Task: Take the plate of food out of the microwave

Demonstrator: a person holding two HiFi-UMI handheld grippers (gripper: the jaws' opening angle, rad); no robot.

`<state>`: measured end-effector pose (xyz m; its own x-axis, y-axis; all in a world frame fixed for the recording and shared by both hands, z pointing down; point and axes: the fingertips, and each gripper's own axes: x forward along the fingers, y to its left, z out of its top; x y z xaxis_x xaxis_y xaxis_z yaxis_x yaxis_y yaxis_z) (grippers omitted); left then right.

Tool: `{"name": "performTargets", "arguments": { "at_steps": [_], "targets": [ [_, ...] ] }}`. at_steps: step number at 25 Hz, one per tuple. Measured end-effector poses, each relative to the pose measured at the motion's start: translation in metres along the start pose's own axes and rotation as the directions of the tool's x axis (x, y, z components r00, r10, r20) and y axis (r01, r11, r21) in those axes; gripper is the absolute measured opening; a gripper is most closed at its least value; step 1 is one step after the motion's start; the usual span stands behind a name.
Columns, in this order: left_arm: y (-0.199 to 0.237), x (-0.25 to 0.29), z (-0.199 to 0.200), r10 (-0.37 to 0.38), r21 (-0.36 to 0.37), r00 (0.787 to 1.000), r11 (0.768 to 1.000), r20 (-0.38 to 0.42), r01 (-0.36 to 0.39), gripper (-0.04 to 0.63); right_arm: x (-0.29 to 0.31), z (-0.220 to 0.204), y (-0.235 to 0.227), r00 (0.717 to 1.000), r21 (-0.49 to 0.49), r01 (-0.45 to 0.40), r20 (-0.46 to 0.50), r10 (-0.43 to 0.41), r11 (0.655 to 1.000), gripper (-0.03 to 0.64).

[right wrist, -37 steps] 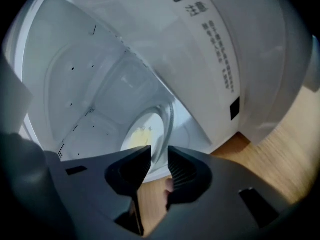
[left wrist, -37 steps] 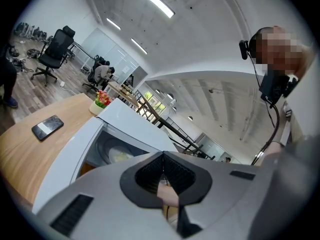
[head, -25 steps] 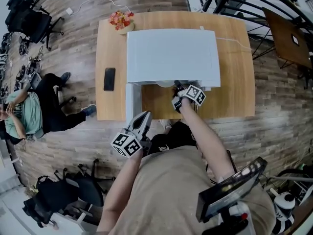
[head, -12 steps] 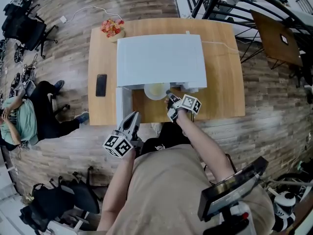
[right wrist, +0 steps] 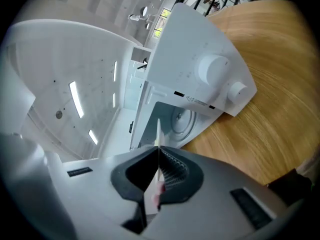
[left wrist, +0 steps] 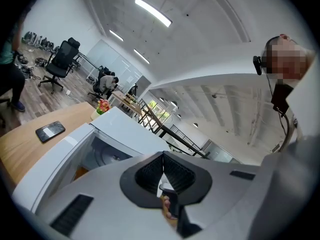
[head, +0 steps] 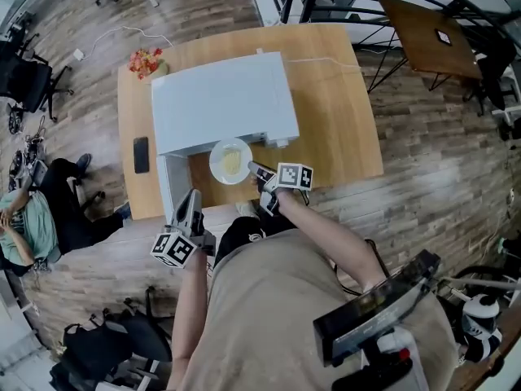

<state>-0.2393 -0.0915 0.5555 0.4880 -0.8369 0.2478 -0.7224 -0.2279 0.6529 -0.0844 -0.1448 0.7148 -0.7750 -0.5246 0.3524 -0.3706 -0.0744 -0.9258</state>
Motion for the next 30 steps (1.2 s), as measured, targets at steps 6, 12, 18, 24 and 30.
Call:
{"name": "performTargets", "arguments": {
  "at_steps": [6, 12, 18, 24, 30],
  "targets": [
    [-0.012, 0.003, -0.004, 0.022, 0.004, 0.999, 1.000, 0.036, -0.022, 0.005, -0.020, -0.005, 0.019, 0.997, 0.016, -0.055, -0.051, 0.056, 0.998, 0.014],
    [-0.020, -0.002, -0.012, 0.047, 0.000, 0.996, 0.999, 0.077, -0.048, 0.005, -0.043, -0.007, 0.038, 0.991, 0.017, -0.105, -0.086, 0.106, 0.994, 0.014],
    [-0.027, -0.011, -0.023, 0.077, -0.019, 0.990, 0.997, 0.117, -0.075, 0.005, -0.066, -0.002, 0.051, 0.983, 0.048, -0.137, -0.118, 0.142, 0.989, 0.013],
    [-0.033, -0.018, -0.024, 0.096, -0.026, 0.982, 0.995, 0.162, -0.093, 0.005, -0.079, 0.016, 0.072, 0.974, 0.035, -0.180, -0.130, 0.183, 0.983, 0.014],
    [-0.033, -0.025, -0.015, 0.114, -0.043, 0.974, 0.993, 0.197, -0.108, 0.005, -0.082, 0.036, 0.097, 0.970, -0.023, -0.206, -0.140, 0.201, 0.978, 0.014]
  ]
}}
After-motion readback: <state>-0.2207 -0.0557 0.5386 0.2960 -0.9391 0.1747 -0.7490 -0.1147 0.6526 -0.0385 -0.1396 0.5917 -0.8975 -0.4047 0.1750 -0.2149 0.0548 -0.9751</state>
